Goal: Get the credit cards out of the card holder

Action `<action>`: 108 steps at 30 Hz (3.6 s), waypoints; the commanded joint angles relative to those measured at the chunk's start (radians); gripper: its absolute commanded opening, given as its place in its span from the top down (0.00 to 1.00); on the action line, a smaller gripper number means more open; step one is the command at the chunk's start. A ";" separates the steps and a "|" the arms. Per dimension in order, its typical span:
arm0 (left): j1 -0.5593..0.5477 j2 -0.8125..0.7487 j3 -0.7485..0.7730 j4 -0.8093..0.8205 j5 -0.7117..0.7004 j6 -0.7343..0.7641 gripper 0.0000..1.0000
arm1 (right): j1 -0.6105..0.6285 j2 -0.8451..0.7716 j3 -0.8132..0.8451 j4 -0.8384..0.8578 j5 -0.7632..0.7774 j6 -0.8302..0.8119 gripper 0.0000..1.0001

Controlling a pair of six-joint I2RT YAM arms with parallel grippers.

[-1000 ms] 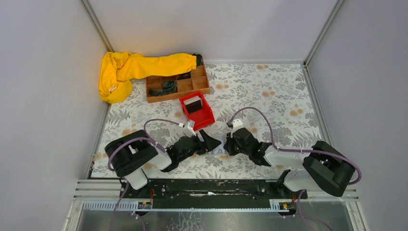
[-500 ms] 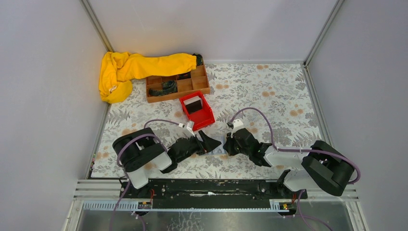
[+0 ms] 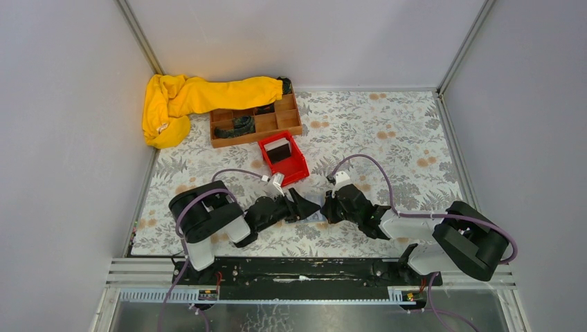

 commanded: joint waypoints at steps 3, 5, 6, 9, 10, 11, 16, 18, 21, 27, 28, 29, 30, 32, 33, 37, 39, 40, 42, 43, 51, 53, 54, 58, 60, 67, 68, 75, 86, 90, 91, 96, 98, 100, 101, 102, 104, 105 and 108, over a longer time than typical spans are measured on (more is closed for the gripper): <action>0.000 0.021 0.053 -0.044 0.038 0.023 0.26 | 0.003 0.026 -0.006 0.012 -0.025 0.008 1.00; 0.000 0.040 0.063 -0.030 0.048 0.015 0.26 | 0.003 0.026 -0.006 0.012 -0.025 0.010 1.00; 0.000 0.050 0.066 -0.021 0.052 0.011 0.26 | 0.004 0.026 -0.007 0.012 -0.025 0.009 1.00; 0.000 0.072 0.072 0.002 0.063 0.003 0.33 | 0.004 0.026 -0.007 0.014 -0.023 0.008 1.00; 0.000 0.074 0.073 0.008 0.067 0.004 0.35 | 0.003 0.026 -0.007 0.014 -0.024 0.008 1.00; 0.000 0.072 0.073 0.011 0.071 0.007 0.36 | 0.002 0.026 -0.007 0.017 -0.026 0.008 1.00; 0.000 0.060 0.068 0.001 0.067 0.014 0.43 | 0.000 0.035 -0.007 0.023 -0.032 0.009 1.00; 0.003 0.049 0.056 0.002 0.063 0.017 0.43 | -0.003 0.031 -0.008 0.021 -0.031 0.009 1.00; 0.012 0.030 0.029 0.008 0.062 0.020 0.43 | -0.009 0.025 -0.010 0.014 -0.031 0.010 1.00; 0.046 0.008 -0.023 0.052 0.073 0.011 0.43 | -0.026 0.018 -0.016 0.016 -0.043 0.014 1.00; 0.052 0.008 -0.031 0.065 0.077 0.006 0.43 | -0.027 0.019 -0.016 0.018 -0.045 0.017 1.00; 0.059 0.008 -0.037 0.076 0.082 0.005 0.42 | -0.029 0.019 -0.018 0.018 -0.047 0.018 1.00; 0.064 0.007 -0.044 0.086 0.086 0.003 0.43 | -0.030 0.020 -0.018 0.018 -0.047 0.018 1.00; 0.075 0.006 -0.053 0.095 0.092 0.002 0.43 | -0.032 0.020 -0.018 0.018 -0.049 0.019 1.00; 0.079 0.004 -0.058 0.098 0.094 0.002 0.43 | -0.034 0.020 -0.018 0.018 -0.050 0.020 1.00; 0.094 -0.004 -0.078 0.110 0.096 0.002 0.43 | -0.039 0.024 -0.019 0.018 -0.053 0.020 1.00; 0.100 -0.010 -0.087 0.113 0.096 0.006 0.43 | -0.039 0.026 -0.019 0.021 -0.056 0.022 1.00; 0.102 -0.009 -0.091 0.112 0.095 0.007 0.44 | -0.038 0.028 -0.019 0.022 -0.057 0.022 1.00; 0.107 -0.005 -0.093 0.112 0.094 0.008 0.47 | -0.039 0.031 -0.019 0.024 -0.059 0.021 1.00; 0.107 -0.003 -0.093 0.112 0.094 0.007 0.51 | -0.039 0.033 -0.018 0.026 -0.060 0.023 1.00; 0.118 0.061 -0.092 0.189 0.125 -0.023 0.73 | -0.040 0.043 -0.016 0.027 -0.061 0.022 1.00; 0.120 0.074 -0.090 0.204 0.128 -0.030 0.79 | -0.040 0.044 -0.015 0.027 -0.060 0.022 1.00; 0.121 0.078 -0.090 0.208 0.131 -0.032 0.82 | -0.040 0.045 -0.015 0.027 -0.061 0.020 1.00; 0.125 0.082 -0.092 0.209 0.136 -0.026 0.93 | -0.041 0.047 -0.015 0.028 -0.060 0.020 1.00; 0.129 0.081 -0.093 0.208 0.139 -0.026 1.00 | -0.041 0.049 -0.015 0.030 -0.060 0.021 1.00; 0.139 0.079 -0.103 0.211 0.143 -0.029 1.00 | -0.042 0.052 -0.015 0.030 -0.061 0.021 1.00; 0.141 0.075 -0.108 0.214 0.144 -0.027 1.00 | -0.041 0.052 -0.016 0.030 -0.061 0.021 1.00; 0.170 0.049 -0.146 0.193 0.146 -0.010 1.00 | -0.043 0.055 -0.015 0.034 -0.063 0.022 1.00; 0.170 0.125 -0.103 0.220 0.170 -0.040 0.63 | -0.044 0.055 -0.020 0.037 -0.065 0.022 1.00; 0.170 0.127 -0.092 0.207 0.163 -0.033 0.57 | -0.043 0.055 -0.019 0.038 -0.066 0.021 1.00; 0.169 0.125 -0.091 0.201 0.161 -0.030 0.57 | -0.043 0.056 -0.019 0.038 -0.066 0.022 1.00; 0.170 0.112 -0.080 0.171 0.153 -0.017 0.57 | -0.044 0.059 -0.018 0.040 -0.069 0.022 1.00; 0.169 0.113 -0.074 0.170 0.158 -0.017 0.57 | -0.043 0.061 -0.018 0.042 -0.069 0.023 1.00; 0.167 0.117 -0.070 0.174 0.158 -0.019 0.57 | -0.043 0.061 -0.018 0.041 -0.069 0.022 1.00; 0.164 0.119 -0.066 0.175 0.161 -0.020 0.57 | -0.043 0.061 -0.018 0.041 -0.070 0.022 1.00; 0.163 0.121 -0.063 0.174 0.163 -0.020 0.57 | -0.043 0.061 -0.017 0.041 -0.069 0.021 1.00; 0.160 0.121 -0.056 0.173 0.163 -0.021 0.57 | -0.045 0.061 -0.017 0.041 -0.070 0.022 1.00; 0.158 0.122 -0.053 0.172 0.166 -0.021 0.57 | -0.044 0.061 -0.018 0.041 -0.070 0.022 1.00; 0.152 0.122 -0.046 0.173 0.170 -0.024 0.59 | -0.045 0.062 -0.018 0.042 -0.070 0.021 1.00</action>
